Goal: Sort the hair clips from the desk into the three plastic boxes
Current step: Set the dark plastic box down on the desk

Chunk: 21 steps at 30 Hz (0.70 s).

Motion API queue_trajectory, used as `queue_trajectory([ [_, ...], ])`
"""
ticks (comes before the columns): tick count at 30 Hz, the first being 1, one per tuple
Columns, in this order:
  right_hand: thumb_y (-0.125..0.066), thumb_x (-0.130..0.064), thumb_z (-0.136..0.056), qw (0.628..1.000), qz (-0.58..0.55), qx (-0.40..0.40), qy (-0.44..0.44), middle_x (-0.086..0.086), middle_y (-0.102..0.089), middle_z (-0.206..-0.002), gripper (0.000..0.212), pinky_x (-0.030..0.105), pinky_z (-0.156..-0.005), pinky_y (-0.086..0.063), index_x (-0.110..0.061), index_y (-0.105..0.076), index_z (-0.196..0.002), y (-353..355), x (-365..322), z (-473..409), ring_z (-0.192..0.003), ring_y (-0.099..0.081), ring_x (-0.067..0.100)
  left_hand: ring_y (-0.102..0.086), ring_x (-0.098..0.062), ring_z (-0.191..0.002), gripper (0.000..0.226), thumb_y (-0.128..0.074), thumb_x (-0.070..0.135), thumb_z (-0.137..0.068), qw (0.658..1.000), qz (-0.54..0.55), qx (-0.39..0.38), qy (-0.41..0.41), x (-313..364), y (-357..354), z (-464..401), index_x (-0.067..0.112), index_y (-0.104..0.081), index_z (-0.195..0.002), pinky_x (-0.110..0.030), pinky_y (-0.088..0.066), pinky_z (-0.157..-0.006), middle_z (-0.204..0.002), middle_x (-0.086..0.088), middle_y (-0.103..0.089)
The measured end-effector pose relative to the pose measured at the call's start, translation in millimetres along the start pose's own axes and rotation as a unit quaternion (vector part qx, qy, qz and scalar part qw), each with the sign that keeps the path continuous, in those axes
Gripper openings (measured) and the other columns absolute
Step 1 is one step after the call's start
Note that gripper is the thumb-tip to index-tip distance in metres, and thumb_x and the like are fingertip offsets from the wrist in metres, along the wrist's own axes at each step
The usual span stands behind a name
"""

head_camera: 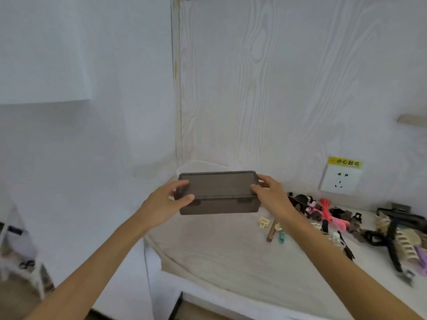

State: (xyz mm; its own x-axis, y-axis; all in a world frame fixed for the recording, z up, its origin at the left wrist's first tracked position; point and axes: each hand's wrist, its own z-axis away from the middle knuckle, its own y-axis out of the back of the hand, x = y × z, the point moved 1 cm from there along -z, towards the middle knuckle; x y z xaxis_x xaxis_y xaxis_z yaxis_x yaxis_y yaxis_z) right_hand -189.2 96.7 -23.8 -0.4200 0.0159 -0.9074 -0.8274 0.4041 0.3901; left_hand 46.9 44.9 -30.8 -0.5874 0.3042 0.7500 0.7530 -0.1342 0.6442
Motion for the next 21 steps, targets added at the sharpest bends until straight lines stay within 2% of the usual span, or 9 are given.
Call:
queue_trajectory([
  [3, -0.047, -0.02, -0.094, 0.996, 0.083, -0.016, 0.019, 0.003, -0.056, -0.116, 0.035, 0.027, -0.082, -0.041, -0.013, -0.05, -0.128, 0.4, 14.7, 28.1, -0.1, -0.053, 0.017, -0.054, -0.014, -0.107, 0.056, -0.058, 0.046, -0.086, 0.994, -0.081, -0.079, 0.002, -13.3, -19.4, 33.8, 0.037, -0.037, -0.138, -0.021, -0.038, -0.087, -0.127, 0.002, -0.053],
  [7, -0.049, -0.028, -0.093, 0.983, 0.172, -0.059, 0.012, 0.006, -0.061, -0.118, 0.036, 0.028, -0.075, -0.046, -0.012, -0.054, -0.125, -3.9, 33.0, 37.6, -0.095, -0.057, 0.02, -0.051, -0.021, -0.111, 0.058, -0.054, 0.052, -0.086, 0.973, -0.23, 0.006, -0.025, -16.6, -28.4, 49.1, 0.04, -0.034, -0.139, -0.029, -0.045, -0.087, -0.125, -0.003, -0.047],
  [10, -0.049, -0.035, -0.092, 0.957, 0.277, -0.021, 0.081, 0.006, -0.052, -0.131, 0.045, 0.034, -0.097, -0.043, -0.014, -0.046, -0.132, -5.7, 36.8, 42.0, -0.117, -0.051, 0.022, -0.033, -0.018, -0.131, 0.052, -0.053, 0.049, -0.088, 0.927, -0.353, 0.061, -0.112, -8.4, -27.5, 50.0, 0.029, -0.044, -0.135, -0.03, -0.046, -0.091, -0.149, 0.001, -0.024],
  [12, -0.051, -0.045, -0.09, 0.932, 0.32, -0.03, 0.169, 0.004, -0.046, -0.135, 0.054, 0.037, -0.104, -0.038, -0.017, -0.043, -0.134, -4.2, 30.3, 48.2, -0.125, -0.043, 0.021, -0.041, -0.016, -0.125, 0.047, -0.052, 0.047, -0.089, 0.895, -0.411, 0.046, -0.167, -2.4, -26.5, 45.6, 0.023, -0.051, -0.13, -0.028, -0.048, -0.084, -0.146, 0.002, -0.032],
  [14, -0.055, -0.054, -0.083, 0.885, 0.399, -0.109, 0.214, 0.004, -0.046, -0.134, 0.062, 0.039, -0.103, -0.038, -0.016, -0.046, -0.132, -4.4, 23.4, 51.5, -0.124, -0.042, 0.022, -0.054, -0.017, -0.107, 0.041, -0.05, 0.045, -0.09, 0.856, -0.472, 0.027, -0.208, 4.1, -28.9, 42.6, 0.021, -0.052, -0.124, -0.029, -0.049, -0.073, -0.125, 0.0, -0.053],
  [16, -0.06, -0.048, -0.08, 0.819, 0.505, -0.128, 0.241, 0.004, -0.05, -0.131, 0.059, 0.039, -0.097, -0.043, -0.016, -0.047, -0.128, -7.3, 18.9, 49.4, -0.119, -0.047, 0.024, -0.059, -0.021, -0.095, 0.04, -0.048, 0.043, -0.092, 0.819, -0.524, 0.008, -0.235, 11.3, -31.3, 38.0, 0.019, -0.048, -0.124, -0.028, -0.041, -0.059, -0.109, -0.003, -0.06],
  [18, -0.06, -0.037, -0.079, 0.772, 0.562, -0.104, 0.276, 0.005, -0.06, -0.116, 0.04, 0.037, -0.083, -0.047, -0.016, -0.054, -0.113, -10.0, 12.4, 43.9, -0.106, -0.056, 0.027, -0.063, -0.02, -0.08, 0.039, -0.054, 0.044, -0.088, 0.771, -0.577, -0.003, -0.269, 16.3, -33.2, 31.2, 0.016, -0.054, -0.115, -0.026, -0.022, -0.044, -0.093, -0.004, -0.064],
  [19, -0.059, -0.034, -0.077, 0.757, 0.577, -0.102, 0.29, 0.007, -0.063, -0.107, 0.032, 0.035, -0.076, -0.045, -0.016, -0.057, -0.104, -11.5, 8.7, 41.5, -0.099, -0.059, 0.029, -0.062, -0.016, -0.062, 0.038, -0.067, 0.047, -0.076, 0.743, -0.604, -0.01, -0.289, 18.5, -33.2, 30.6, 0.017, -0.064, -0.098, -0.025, -0.01, -0.04, -0.072, -0.002, -0.064],
  [21, -0.059, -0.034, -0.074, 0.729, 0.604, -0.117, 0.301, 0.009, -0.066, -0.095, 0.03, 0.031, -0.066, -0.038, -0.013, -0.06, -0.095, -13.1, 0.3, 38.9, -0.088, -0.061, 0.03, -0.028, -0.013, -0.026, 0.035, -0.087, 0.039, -0.032, 0.714, -0.63, 0.038, -0.302, 23.4, -31.8, 30.0, 0.021, -0.062, -0.047, -0.023, 0.008, -0.047, -0.031, 0.004, -0.021],
])
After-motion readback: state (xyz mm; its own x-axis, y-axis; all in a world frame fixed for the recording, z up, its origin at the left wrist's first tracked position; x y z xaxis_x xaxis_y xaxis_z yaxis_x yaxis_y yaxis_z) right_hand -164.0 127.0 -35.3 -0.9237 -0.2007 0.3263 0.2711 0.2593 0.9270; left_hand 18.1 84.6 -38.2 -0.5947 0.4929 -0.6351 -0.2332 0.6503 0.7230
